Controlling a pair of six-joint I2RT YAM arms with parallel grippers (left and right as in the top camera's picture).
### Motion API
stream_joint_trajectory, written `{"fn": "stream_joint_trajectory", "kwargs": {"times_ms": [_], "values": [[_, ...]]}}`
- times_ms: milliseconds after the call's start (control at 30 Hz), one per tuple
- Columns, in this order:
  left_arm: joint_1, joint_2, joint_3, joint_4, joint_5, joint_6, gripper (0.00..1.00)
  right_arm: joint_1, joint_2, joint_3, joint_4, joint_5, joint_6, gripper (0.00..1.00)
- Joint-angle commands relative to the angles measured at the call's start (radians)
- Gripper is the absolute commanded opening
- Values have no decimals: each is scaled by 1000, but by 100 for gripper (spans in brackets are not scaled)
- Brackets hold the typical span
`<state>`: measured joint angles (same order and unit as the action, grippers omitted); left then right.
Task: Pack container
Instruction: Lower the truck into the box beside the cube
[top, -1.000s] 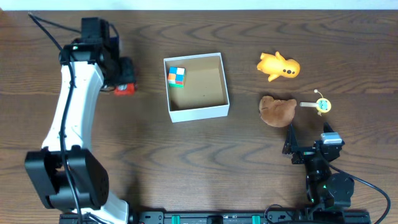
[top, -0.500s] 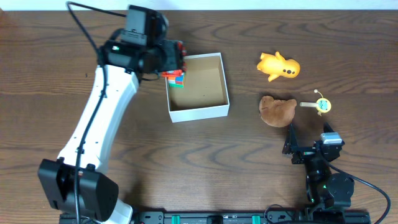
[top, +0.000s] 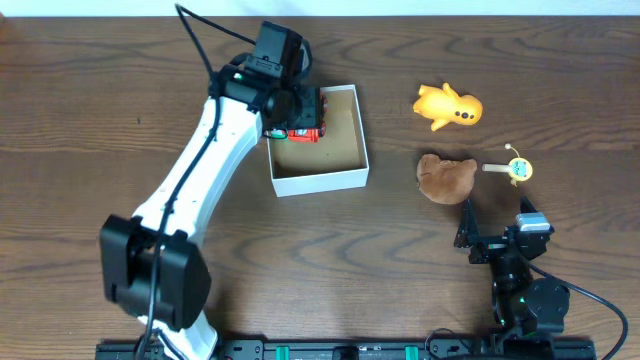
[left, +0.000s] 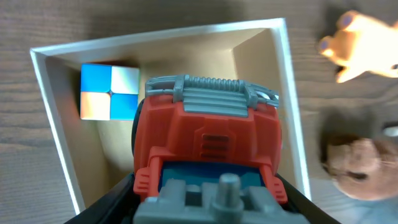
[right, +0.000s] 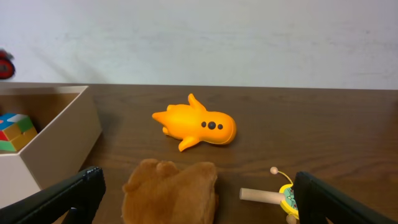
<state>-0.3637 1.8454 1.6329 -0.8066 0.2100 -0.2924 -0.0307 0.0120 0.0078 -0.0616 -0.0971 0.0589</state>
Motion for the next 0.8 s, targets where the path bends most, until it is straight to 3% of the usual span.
{"fn": "stream_joint_trajectory", "kwargs": {"times_ms": [0, 767], "values": [[0, 35, 11, -2, -24, -8, 46, -8, -5, -2, -2, 3, -12, 99], [-1, 86, 11, -85, -148, 59, 47, -8, -5, -2, -2, 3, -12, 99]]}}
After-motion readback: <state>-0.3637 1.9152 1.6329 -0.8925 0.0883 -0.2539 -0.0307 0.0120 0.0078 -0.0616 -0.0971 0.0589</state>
